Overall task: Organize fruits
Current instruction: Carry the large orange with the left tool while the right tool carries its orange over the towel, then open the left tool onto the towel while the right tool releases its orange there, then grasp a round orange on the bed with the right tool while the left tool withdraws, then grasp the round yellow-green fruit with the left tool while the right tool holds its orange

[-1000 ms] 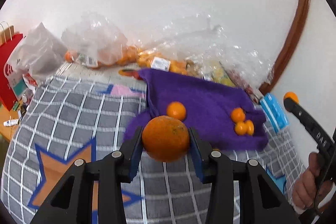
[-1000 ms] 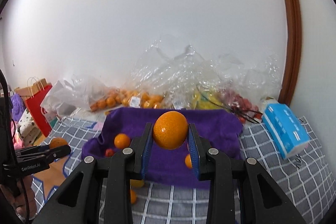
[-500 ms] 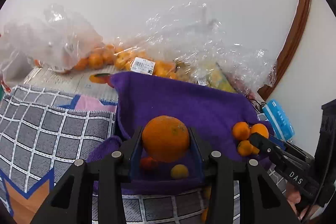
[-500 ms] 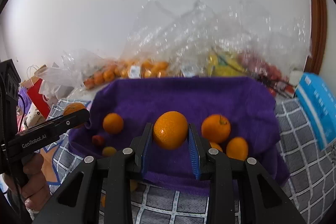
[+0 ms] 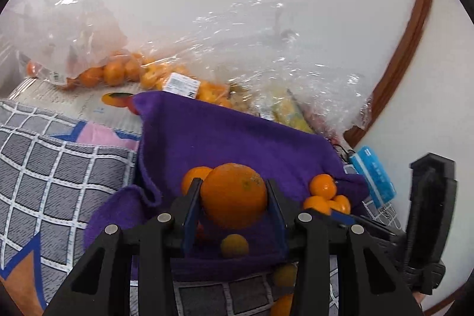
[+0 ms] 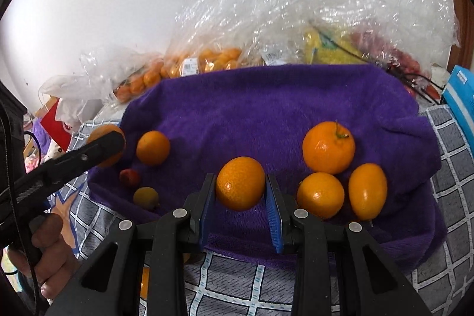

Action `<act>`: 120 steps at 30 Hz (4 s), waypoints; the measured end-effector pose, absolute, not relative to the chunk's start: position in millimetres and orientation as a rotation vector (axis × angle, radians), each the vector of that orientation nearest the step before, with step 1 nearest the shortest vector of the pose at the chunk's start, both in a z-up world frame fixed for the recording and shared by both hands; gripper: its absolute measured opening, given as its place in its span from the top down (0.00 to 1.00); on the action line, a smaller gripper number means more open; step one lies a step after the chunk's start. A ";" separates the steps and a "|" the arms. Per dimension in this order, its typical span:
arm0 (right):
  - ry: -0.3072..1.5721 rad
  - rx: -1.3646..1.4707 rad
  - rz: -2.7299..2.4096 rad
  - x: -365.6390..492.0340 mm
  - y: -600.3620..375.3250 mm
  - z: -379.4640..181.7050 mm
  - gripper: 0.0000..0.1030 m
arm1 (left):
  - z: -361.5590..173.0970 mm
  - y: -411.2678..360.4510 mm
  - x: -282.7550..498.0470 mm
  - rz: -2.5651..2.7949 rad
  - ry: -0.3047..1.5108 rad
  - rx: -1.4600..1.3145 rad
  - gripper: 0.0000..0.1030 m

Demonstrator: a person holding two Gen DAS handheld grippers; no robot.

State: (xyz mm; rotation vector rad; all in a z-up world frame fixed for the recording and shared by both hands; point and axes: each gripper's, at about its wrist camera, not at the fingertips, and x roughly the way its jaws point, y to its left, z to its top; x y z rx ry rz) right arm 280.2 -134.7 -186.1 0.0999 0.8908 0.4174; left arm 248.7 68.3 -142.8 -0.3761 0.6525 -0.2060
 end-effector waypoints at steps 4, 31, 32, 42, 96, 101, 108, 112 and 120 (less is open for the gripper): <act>0.911 0.094 0.416 281.8 -134.3 -188.2 0.68 | -147.7 63.6 253.0 -0.220 0.666 -0.372 0.61; 0.820 0.149 0.406 269.7 -152.2 -163.7 0.61 | -160.1 54.6 258.0 -0.199 0.696 -0.329 0.53; 0.815 0.148 0.402 269.4 -152.6 -162.9 0.61 | -158.8 54.4 256.3 -0.187 0.686 -0.322 0.52; 0.742 0.098 0.374 257.5 -148.4 -144.9 0.61 | -133.7 66.5 234.2 -0.125 0.591 -0.331 0.49; 0.858 -0.018 0.167 127.9 -181.9 -180.6 0.65 | -172.5 103.3 133.5 -0.013 0.800 -0.251 0.54; 0.833 0.003 0.158 122.5 -197.6 -177.6 0.65 | -164.5 91.6 128.5 -0.053 0.776 -0.215 0.54; 0.767 0.006 0.151 125.6 -214.7 -168.7 0.65 | -146.9 61.0 121.0 -0.092 0.780 -0.180 0.53; 0.750 0.014 0.117 126.4 -224.1 -169.9 0.65 | -148.3 39.2 134.3 -0.095 0.814 -0.159 0.53; 0.795 0.104 0.145 133.6 -239.0 -181.4 0.65 | -158.9 4.5 151.2 -0.100 0.870 -0.141 0.54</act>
